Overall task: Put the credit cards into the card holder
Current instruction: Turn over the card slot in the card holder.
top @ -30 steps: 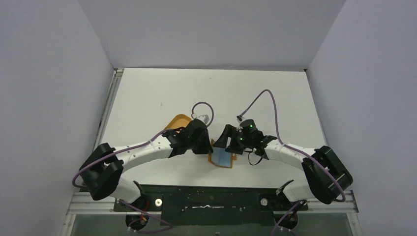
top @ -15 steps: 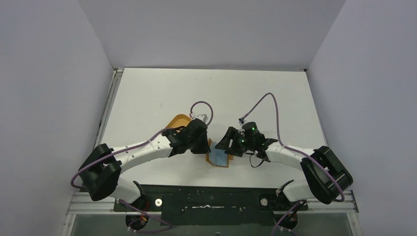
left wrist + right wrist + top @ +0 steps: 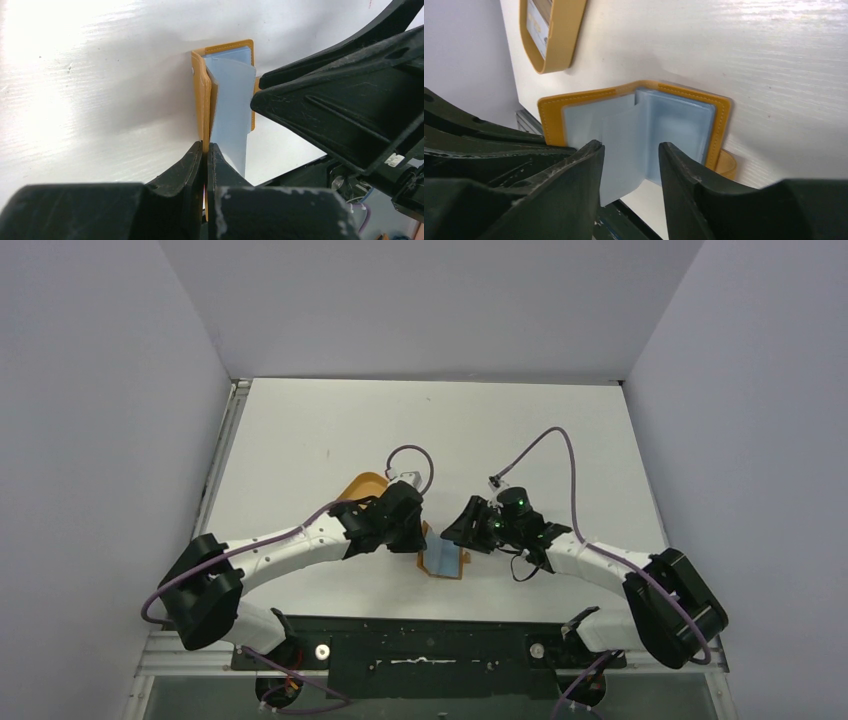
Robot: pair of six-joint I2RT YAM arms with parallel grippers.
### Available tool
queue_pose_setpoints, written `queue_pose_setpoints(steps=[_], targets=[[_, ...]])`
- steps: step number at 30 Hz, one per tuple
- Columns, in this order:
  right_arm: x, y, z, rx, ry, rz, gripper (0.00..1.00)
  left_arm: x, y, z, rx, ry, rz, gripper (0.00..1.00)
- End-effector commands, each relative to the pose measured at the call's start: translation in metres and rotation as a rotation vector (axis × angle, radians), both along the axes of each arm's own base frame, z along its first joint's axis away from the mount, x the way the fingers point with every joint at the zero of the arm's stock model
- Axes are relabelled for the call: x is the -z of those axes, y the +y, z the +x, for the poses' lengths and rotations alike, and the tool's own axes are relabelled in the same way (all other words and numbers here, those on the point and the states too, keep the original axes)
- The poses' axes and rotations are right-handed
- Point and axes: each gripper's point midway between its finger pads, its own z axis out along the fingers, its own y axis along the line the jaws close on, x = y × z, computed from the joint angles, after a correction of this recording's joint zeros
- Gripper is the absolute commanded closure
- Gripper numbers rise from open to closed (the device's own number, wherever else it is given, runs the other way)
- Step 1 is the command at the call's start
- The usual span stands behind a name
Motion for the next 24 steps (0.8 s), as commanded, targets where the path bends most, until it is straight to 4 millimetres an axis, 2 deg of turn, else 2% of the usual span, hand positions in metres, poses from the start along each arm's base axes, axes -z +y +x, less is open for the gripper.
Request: queue_pose_setpoints(steps=[1,7,13,19,24], targets=[[-0.002,0.0,0.008,0.005,-0.016,-0.025,0.58,-0.03,-0.014,0.008,0.002,-0.063,-0.078,1.0],[0.001,0.004,0.007,-0.018,-0.008,-0.011,0.63,-0.024,-0.017,0.006,0.008,-0.052,-0.085,1.0],[0.003,0.012,0.006,-0.049,0.009,0.009,0.63,-0.008,-0.018,0.006,0.001,-0.025,-0.093,1.0],[0.005,0.012,0.006,-0.05,0.007,0.017,0.58,0.018,-0.015,0.011,-0.042,0.034,-0.117,1.0],[0.006,0.011,0.006,-0.049,0.005,0.01,0.55,0.028,-0.013,0.018,-0.058,0.056,-0.13,1.0]])
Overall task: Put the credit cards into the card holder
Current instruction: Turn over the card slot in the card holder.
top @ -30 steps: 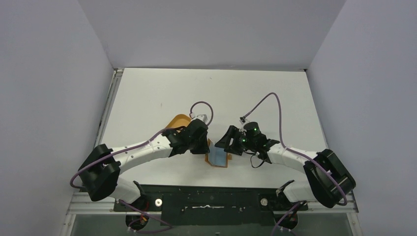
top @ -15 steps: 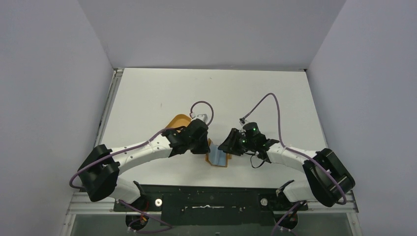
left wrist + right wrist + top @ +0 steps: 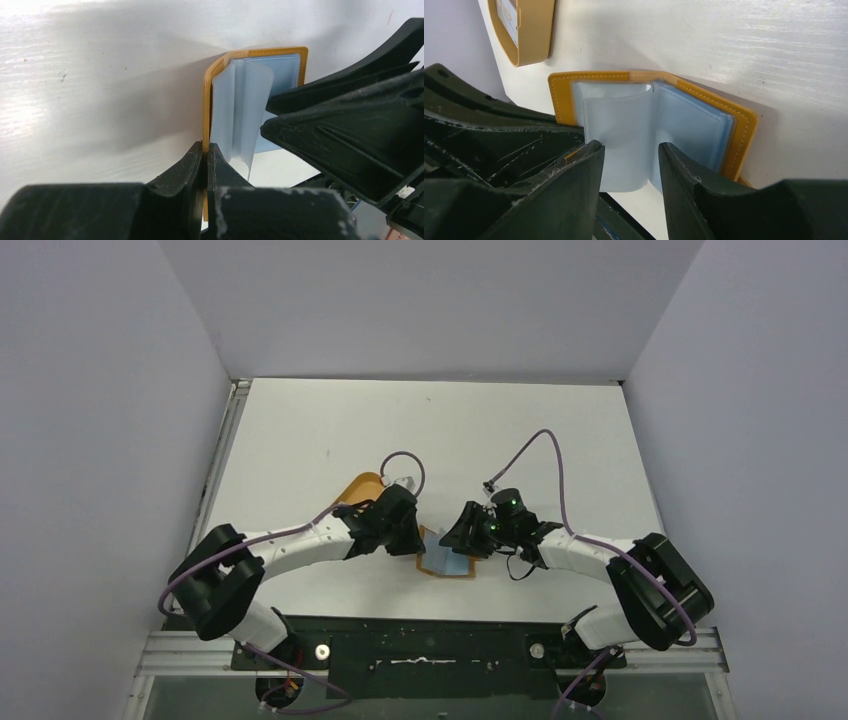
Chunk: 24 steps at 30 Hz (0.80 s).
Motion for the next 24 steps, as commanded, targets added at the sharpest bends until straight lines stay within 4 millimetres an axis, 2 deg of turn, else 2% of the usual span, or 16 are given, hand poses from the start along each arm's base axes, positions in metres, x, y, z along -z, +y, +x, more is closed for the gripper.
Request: queue_pose_setpoints(steps=[1,6,8,12,14,19,24], targets=[[-0.017,0.009,0.013,-0.013,-0.073,0.043,0.54,-0.004,-0.016,0.013,-0.002,-0.012,-0.089,1.0],[-0.016,0.011,0.015,-0.017,-0.071,0.038,0.52,-0.003,-0.02,0.014,0.018,0.001,-0.092,1.0],[-0.018,0.013,0.015,-0.025,-0.076,0.028,0.51,-0.003,-0.019,0.012,0.022,0.001,-0.095,0.9],[-0.015,0.013,0.015,-0.036,-0.072,-0.017,0.52,-0.009,-0.014,0.009,0.015,-0.01,-0.1,0.61],[-0.013,0.013,0.014,-0.038,-0.071,-0.037,0.52,-0.014,-0.01,0.008,0.011,-0.02,-0.099,0.53],[-0.009,0.013,0.014,-0.041,-0.074,-0.083,0.53,-0.028,-0.004,0.006,0.008,-0.043,-0.106,0.43],[-0.007,0.018,0.014,-0.05,-0.075,-0.11,0.53,-0.045,0.0,0.004,0.005,-0.072,-0.122,0.38]])
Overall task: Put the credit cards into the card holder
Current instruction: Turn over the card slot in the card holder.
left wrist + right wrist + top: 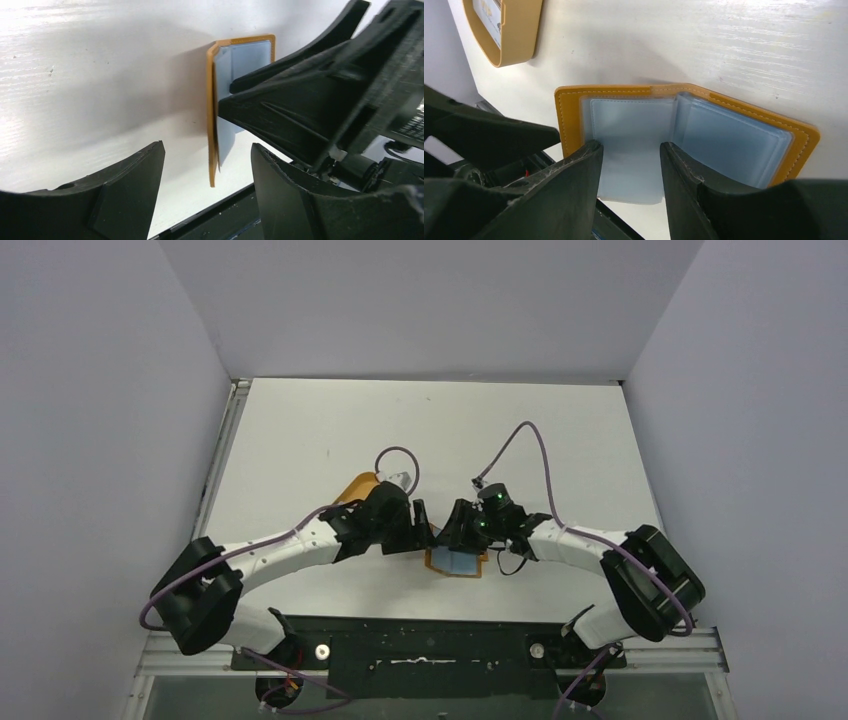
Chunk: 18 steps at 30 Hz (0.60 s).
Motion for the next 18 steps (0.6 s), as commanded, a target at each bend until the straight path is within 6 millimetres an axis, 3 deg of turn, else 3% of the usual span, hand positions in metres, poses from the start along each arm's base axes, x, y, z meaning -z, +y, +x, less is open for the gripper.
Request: queue_pose_setpoints(steps=[1,2,3,8,10,12,18], targets=[[-0.009,0.009,0.012,-0.005,-0.054,-0.024,0.53,-0.028,0.004,0.005,-0.013,-0.067,-0.035,0.36],[-0.009,0.01,0.012,-0.008,-0.052,-0.028,0.53,-0.031,0.005,0.004,-0.014,-0.073,-0.037,0.35],[-0.008,0.01,0.012,-0.007,-0.05,-0.03,0.53,-0.035,0.006,0.004,-0.014,-0.082,-0.043,0.25],[-0.006,0.016,0.013,0.001,-0.034,-0.038,0.5,-0.034,0.003,0.003,0.007,-0.09,-0.062,0.24],[-0.007,0.019,0.015,0.013,-0.03,-0.027,0.44,-0.027,0.001,0.001,0.015,-0.083,-0.058,0.25],[-0.01,0.023,0.017,0.027,-0.031,-0.014,0.38,-0.022,0.001,-0.001,0.019,-0.081,-0.056,0.29],[-0.014,0.029,0.024,0.066,-0.02,0.017,0.34,-0.026,-0.011,-0.005,0.047,-0.1,-0.143,0.59]])
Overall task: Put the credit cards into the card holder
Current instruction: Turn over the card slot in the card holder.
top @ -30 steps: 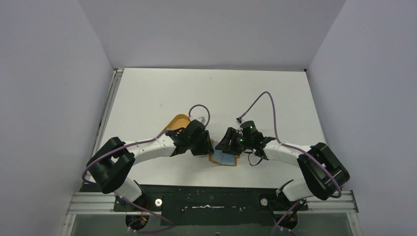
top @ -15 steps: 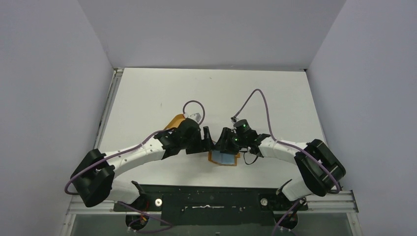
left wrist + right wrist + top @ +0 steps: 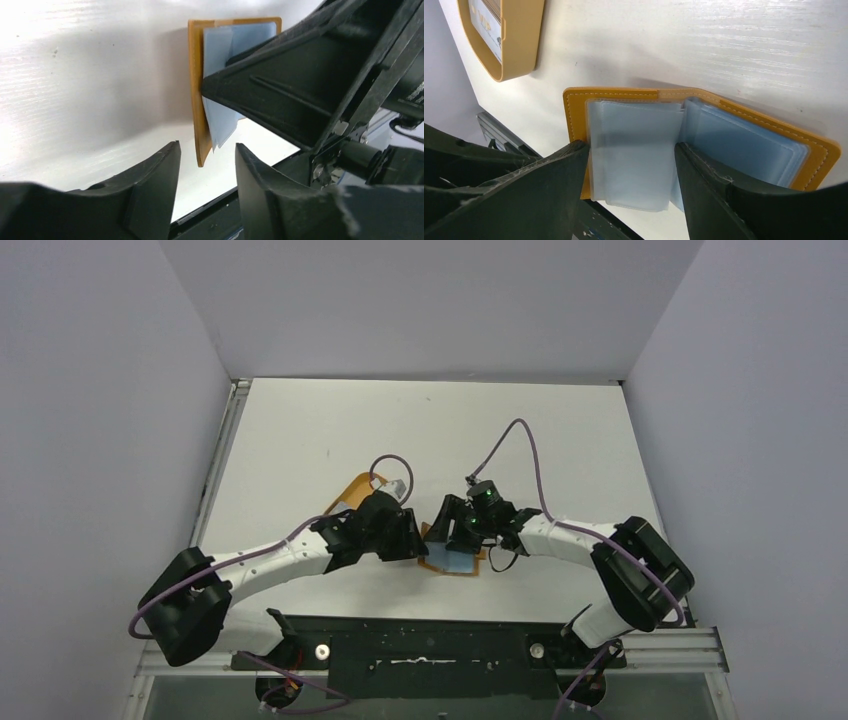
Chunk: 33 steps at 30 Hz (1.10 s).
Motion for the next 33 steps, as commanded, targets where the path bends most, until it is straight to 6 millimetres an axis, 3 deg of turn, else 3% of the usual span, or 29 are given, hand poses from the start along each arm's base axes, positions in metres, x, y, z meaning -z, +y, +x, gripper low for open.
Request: queue_pose_setpoints(steps=[1,4,11,16,19,27,33], targets=[[-0.017,0.015,0.02,0.049,-0.048,0.056,0.35,-0.025,-0.024,0.007,0.047,-0.076,-0.134,0.61],[-0.017,0.017,0.021,0.064,-0.041,0.07,0.35,-0.029,-0.029,0.007,0.062,-0.087,-0.137,0.61],[-0.02,0.015,0.018,0.063,-0.046,0.072,0.35,-0.007,-0.007,0.006,0.01,-0.068,-0.019,0.28],[-0.02,0.015,0.017,0.06,-0.044,0.074,0.35,-0.006,-0.003,0.008,0.012,-0.095,0.005,0.15],[-0.021,0.018,0.017,0.058,-0.04,0.086,0.35,0.0,-0.01,0.009,0.051,-0.086,0.012,0.15],[-0.027,0.019,0.016,0.047,-0.042,0.095,0.35,0.011,-0.027,0.011,0.102,-0.064,0.003,0.51],[-0.028,0.02,0.016,0.047,-0.039,0.1,0.35,0.014,-0.032,0.014,0.101,-0.058,0.006,0.54]])
